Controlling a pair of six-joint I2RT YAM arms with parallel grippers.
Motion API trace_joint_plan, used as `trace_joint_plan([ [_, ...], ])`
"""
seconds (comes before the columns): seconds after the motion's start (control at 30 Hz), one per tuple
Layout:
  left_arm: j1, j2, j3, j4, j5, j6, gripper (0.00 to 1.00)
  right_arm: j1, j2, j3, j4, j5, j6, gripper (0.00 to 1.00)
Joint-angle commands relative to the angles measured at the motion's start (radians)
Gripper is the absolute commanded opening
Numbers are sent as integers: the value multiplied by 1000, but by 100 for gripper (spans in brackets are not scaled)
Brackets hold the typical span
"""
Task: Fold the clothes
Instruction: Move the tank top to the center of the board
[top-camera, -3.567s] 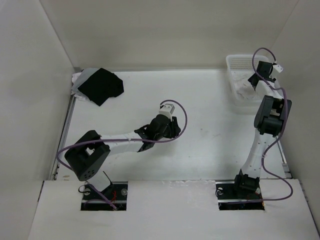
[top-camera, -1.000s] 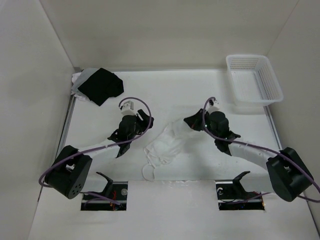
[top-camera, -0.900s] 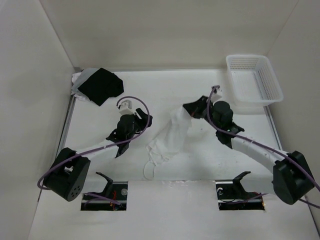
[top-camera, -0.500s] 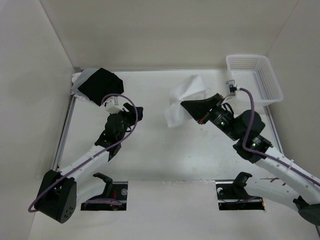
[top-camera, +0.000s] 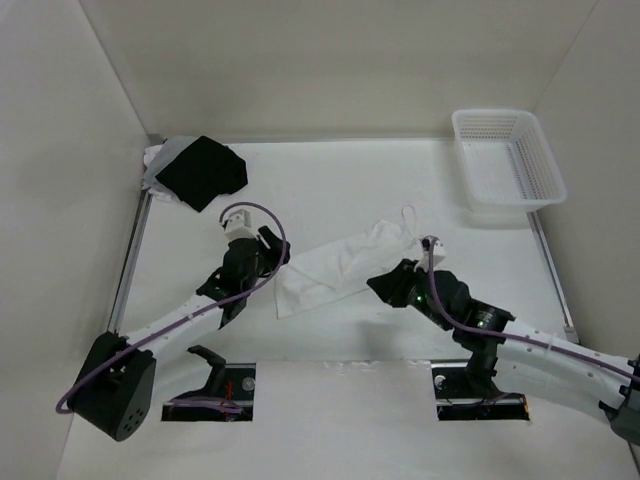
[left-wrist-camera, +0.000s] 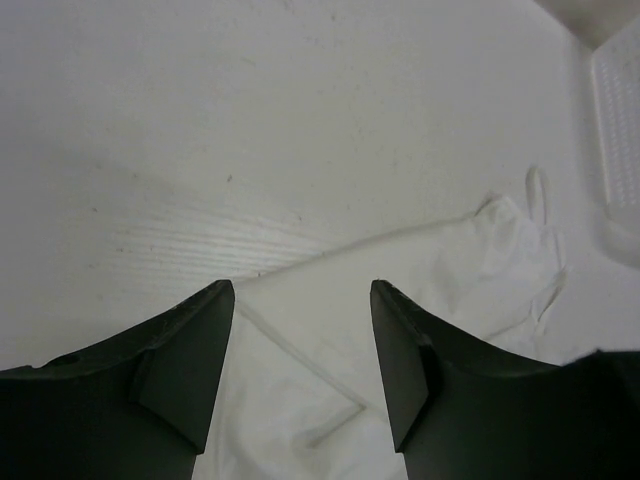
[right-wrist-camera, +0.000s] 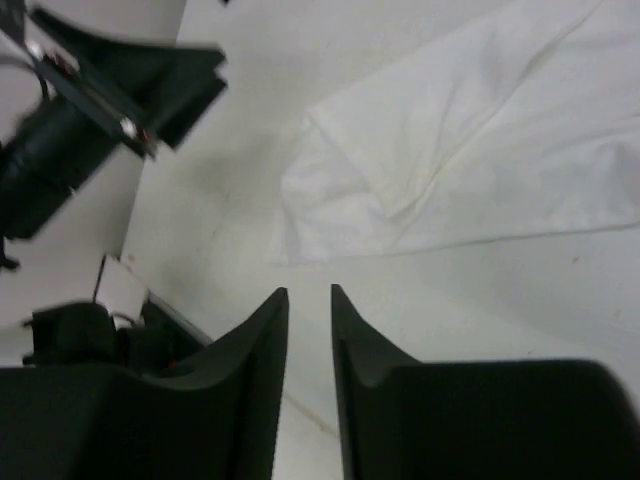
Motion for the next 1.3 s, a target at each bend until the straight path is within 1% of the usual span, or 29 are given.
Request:
trace_joint_plan([
  [0.0,-73,94,21,-14,-13,58,55,-76,45,-51,-59,78,92,22],
  [0.03,-84,108,25,-17,-16,61,54,-90,74,-55,-65,79,103,22],
  [0.07,-118,132,28,-35,-34,69,52,-110,117,-57,-62,82,111,24],
  [0.1,-142,137,24,-44,-56,70,50,-134,158,-54,-55,93,112,32],
  [0.13,-188,130,16,-63,-97,79,47,-160,206,-43,-36,111,106,45],
  [0.17,-222,117,11,-81,-137,87,46,-173,232,-39,-19,125,101,47],
  [0.2,-262,101,10,-102,-189,95,46,-188,262,-31,3,128,94,48],
  [0.23,-303,90,13,-118,-241,105,46,-196,284,-25,23,122,86,47],
  [0.3,-395,103,45,-118,-306,162,45,-197,327,-17,71,115,74,42],
  [0.33,-453,151,89,-107,-321,212,45,-187,353,-14,91,110,74,34],
  [0.4,-483,186,119,-97,-321,243,45,-175,369,-13,93,107,81,28],
  [0.47,-552,325,212,-75,-315,352,40,-168,373,-28,94,109,101,21],
  [0.57,-607,441,278,-81,-317,421,38,-164,337,-71,102,110,133,22],
  [0.7,-630,504,309,-64,-314,455,39,-164,303,-114,129,106,138,27],
  [0.97,-614,548,340,-54,-309,471,38,-164,251,-170,166,75,143,29],
  [1.2,-611,579,361,-69,-317,463,19,-164,224,-186,172,73,146,30],
  [1.27,-611,576,360,-78,-317,460,17,-164,224,-186,172,73,146,31],
])
